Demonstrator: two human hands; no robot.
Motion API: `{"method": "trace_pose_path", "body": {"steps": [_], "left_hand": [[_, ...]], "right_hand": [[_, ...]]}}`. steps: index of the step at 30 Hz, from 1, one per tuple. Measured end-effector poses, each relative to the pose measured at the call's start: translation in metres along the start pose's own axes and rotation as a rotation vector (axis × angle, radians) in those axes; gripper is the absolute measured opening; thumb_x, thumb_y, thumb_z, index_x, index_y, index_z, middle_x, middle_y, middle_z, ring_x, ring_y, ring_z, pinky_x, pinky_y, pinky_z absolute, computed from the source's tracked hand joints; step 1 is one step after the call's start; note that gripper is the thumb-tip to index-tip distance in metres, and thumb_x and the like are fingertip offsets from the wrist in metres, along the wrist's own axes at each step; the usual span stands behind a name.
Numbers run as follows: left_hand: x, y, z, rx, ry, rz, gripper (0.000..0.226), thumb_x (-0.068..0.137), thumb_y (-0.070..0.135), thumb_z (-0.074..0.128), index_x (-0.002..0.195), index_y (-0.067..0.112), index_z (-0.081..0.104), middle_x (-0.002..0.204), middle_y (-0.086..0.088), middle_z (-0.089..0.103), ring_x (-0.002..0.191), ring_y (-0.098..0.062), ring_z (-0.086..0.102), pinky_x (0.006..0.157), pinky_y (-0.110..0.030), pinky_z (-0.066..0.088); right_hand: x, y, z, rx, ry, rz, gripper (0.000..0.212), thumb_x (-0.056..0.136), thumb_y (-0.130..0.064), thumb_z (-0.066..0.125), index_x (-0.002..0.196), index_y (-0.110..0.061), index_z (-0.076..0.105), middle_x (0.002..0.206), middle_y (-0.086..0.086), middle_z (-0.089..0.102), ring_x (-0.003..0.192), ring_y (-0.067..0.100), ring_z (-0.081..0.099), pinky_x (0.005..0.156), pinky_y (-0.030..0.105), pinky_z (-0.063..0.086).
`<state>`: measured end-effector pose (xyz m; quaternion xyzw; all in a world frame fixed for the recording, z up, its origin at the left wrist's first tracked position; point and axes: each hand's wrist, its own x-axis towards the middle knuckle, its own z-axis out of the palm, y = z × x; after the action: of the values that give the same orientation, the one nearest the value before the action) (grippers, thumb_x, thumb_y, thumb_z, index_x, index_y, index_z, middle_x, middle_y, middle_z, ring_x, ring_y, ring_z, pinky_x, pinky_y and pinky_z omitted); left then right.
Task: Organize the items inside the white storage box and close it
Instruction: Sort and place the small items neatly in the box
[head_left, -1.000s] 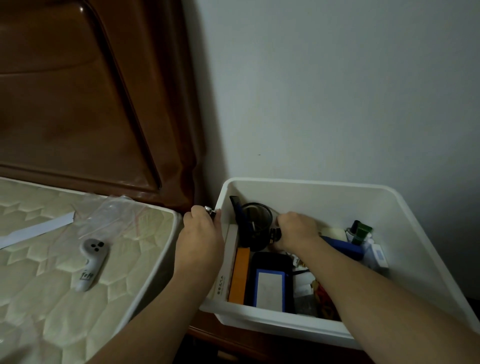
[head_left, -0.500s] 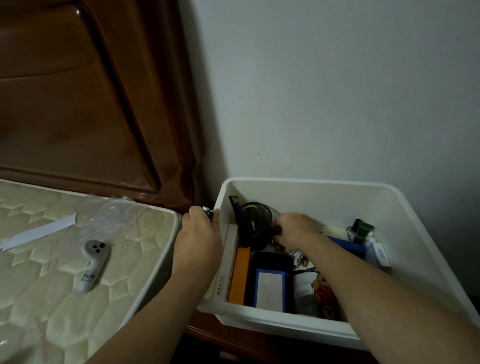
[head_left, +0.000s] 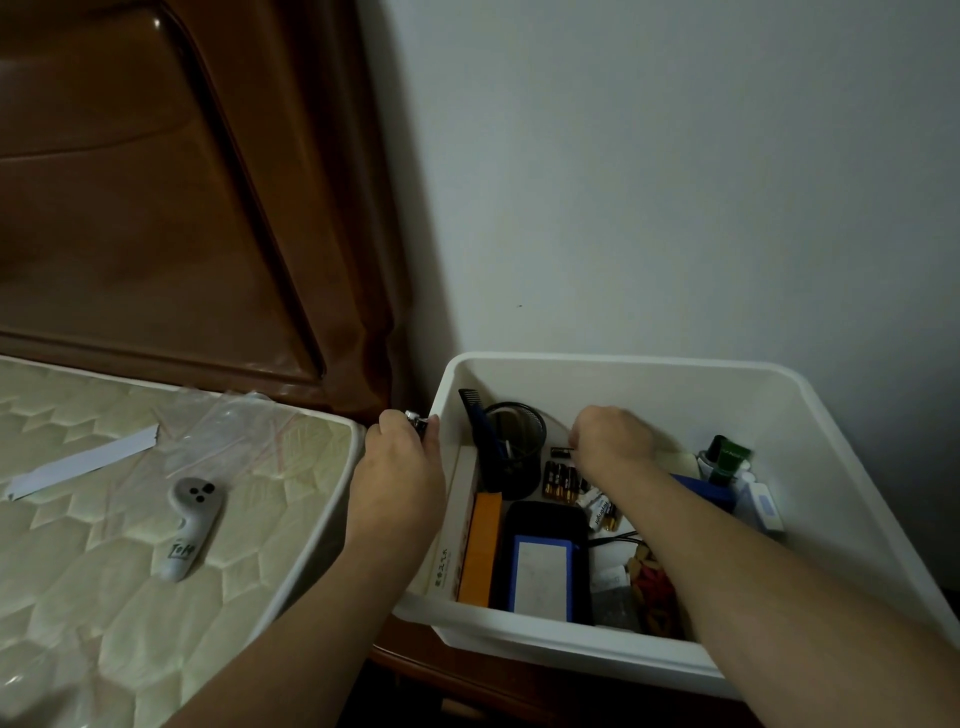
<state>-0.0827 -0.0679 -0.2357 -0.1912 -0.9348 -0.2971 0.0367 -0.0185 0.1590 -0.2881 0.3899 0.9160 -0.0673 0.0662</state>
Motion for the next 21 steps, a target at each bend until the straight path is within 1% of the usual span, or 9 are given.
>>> {"method": "trace_pose_path", "body": {"steps": [2, 5, 6, 9, 13, 17, 21], "left_hand": [[0.0, 0.0, 0.0, -0.006, -0.002, 0.001, 0.029, 0.108, 0.048, 0.04, 0.105, 0.02, 0.049, 0.089, 0.003, 0.057, 0.067, -0.008, 0.058, 0.049, -0.017, 0.037], [-0.001, 0.002, -0.001, 0.005, 0.001, 0.002, 0.03, 0.108, 0.048, 0.04, 0.106, 0.019, 0.05, 0.088, 0.004, 0.056, 0.067, -0.008, 0.058, 0.049, -0.017, 0.038], [-0.001, 0.002, -0.001, 0.007, 0.0, 0.0, 0.03, 0.108, 0.047, 0.04, 0.106, 0.019, 0.05, 0.088, 0.004, 0.056, 0.067, -0.008, 0.059, 0.049, -0.017, 0.038], [-0.001, 0.001, -0.002, 0.005, -0.013, -0.001, 0.03, 0.109, 0.047, 0.04, 0.107, 0.019, 0.05, 0.09, 0.001, 0.059, 0.068, -0.009, 0.059, 0.05, -0.018, 0.039], [-0.002, 0.003, -0.002, 0.011, -0.002, 0.007, 0.03, 0.109, 0.046, 0.04, 0.107, 0.018, 0.05, 0.091, 0.001, 0.059, 0.066, -0.008, 0.057, 0.049, -0.017, 0.036], [0.0, 0.002, -0.002, -0.006, 0.002, 0.005, 0.03, 0.109, 0.044, 0.04, 0.108, 0.016, 0.05, 0.093, 0.0, 0.058, 0.068, -0.006, 0.055, 0.05, -0.018, 0.034], [-0.001, 0.0, 0.0, -0.007, 0.009, 0.01, 0.029, 0.109, 0.045, 0.04, 0.105, 0.017, 0.049, 0.09, 0.001, 0.056, 0.065, -0.006, 0.054, 0.048, -0.016, 0.032]], "right_hand": [[0.0, -0.002, 0.001, -0.016, -0.006, -0.006, 0.018, 0.094, -0.017, 0.07, 0.11, -0.023, 0.077, 0.1, 0.004, 0.072, 0.086, 0.023, 0.066, 0.069, 0.029, 0.055], [-0.001, -0.002, 0.003, -0.112, 0.026, -0.061, 0.019, 0.093, -0.011, 0.067, 0.11, -0.018, 0.074, 0.092, 0.004, 0.066, 0.081, 0.023, 0.062, 0.068, 0.03, 0.05], [-0.002, -0.003, 0.003, -0.155, 0.04, -0.082, 0.021, 0.091, -0.008, 0.067, 0.109, -0.018, 0.073, 0.092, 0.005, 0.066, 0.084, 0.024, 0.064, 0.067, 0.031, 0.049], [-0.004, -0.009, 0.003, -0.242, 0.039, -0.126, 0.025, 0.087, -0.004, 0.071, 0.108, -0.018, 0.073, 0.103, 0.005, 0.072, 0.095, 0.025, 0.072, 0.066, 0.032, 0.048], [0.0, -0.014, 0.004, -0.271, 0.038, -0.158, 0.027, 0.087, -0.005, 0.073, 0.11, -0.019, 0.072, 0.103, 0.005, 0.073, 0.096, 0.025, 0.073, 0.066, 0.033, 0.049], [0.002, -0.015, 0.007, -0.265, 0.061, -0.174, 0.023, 0.089, -0.005, 0.07, 0.108, -0.018, 0.073, 0.102, 0.006, 0.073, 0.096, 0.026, 0.073, 0.065, 0.033, 0.049], [0.003, -0.015, 0.008, -0.284, 0.077, -0.196, 0.021, 0.091, -0.006, 0.066, 0.107, -0.017, 0.074, 0.104, 0.007, 0.073, 0.097, 0.028, 0.073, 0.067, 0.033, 0.047]]}}
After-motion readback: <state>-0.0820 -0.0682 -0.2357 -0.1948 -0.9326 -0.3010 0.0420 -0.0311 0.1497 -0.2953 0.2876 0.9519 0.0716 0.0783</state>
